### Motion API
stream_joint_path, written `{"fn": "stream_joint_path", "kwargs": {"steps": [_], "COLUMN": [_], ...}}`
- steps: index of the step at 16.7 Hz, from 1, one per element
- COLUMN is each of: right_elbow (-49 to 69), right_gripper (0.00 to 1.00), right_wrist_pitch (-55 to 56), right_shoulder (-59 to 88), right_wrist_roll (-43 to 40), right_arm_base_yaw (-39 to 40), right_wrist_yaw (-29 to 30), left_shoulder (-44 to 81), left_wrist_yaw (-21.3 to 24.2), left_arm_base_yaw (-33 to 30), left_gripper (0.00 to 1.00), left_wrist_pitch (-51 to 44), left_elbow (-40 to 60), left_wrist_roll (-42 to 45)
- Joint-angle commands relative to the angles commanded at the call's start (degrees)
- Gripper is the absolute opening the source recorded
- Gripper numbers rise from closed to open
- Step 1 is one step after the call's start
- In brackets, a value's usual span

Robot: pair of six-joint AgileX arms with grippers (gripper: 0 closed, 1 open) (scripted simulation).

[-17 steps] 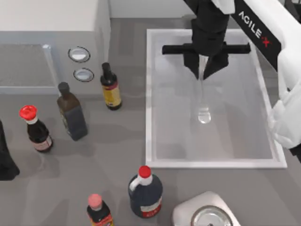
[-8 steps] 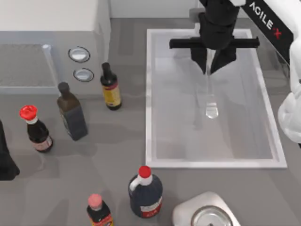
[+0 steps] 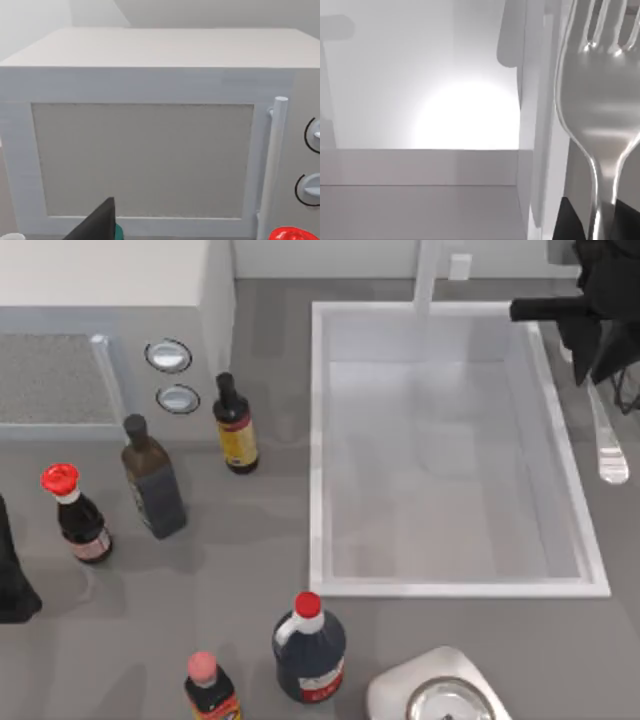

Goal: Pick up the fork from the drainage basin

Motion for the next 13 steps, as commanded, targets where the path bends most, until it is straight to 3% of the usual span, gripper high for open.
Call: {"fn": "stream_joint_path", "kwargs": {"steps": [6,13], "right_elbow": [-27.6,-34.4], "right_gripper": [0.00,0.00], "right_wrist_pitch": [5.5,7.3], "right_shoulder": [-20.2,-26.7], "right_wrist_roll": [-10.4,-13.9], "right_arm_base_yaw": [-10.4,-13.8], "right_wrist_yaw": [-0.6,-0.9], "left_shoulder": [0.0,0.0], "left_wrist_yaw": [0.0,0.0], "left_arm_base_yaw": [0.0,0.0], "left_gripper": [1.00,1.00], "left_wrist_pitch": [0.0,0.0], "left_elbow": [0.0,0.0], "left_wrist_roll": [0.0,0.0]}}
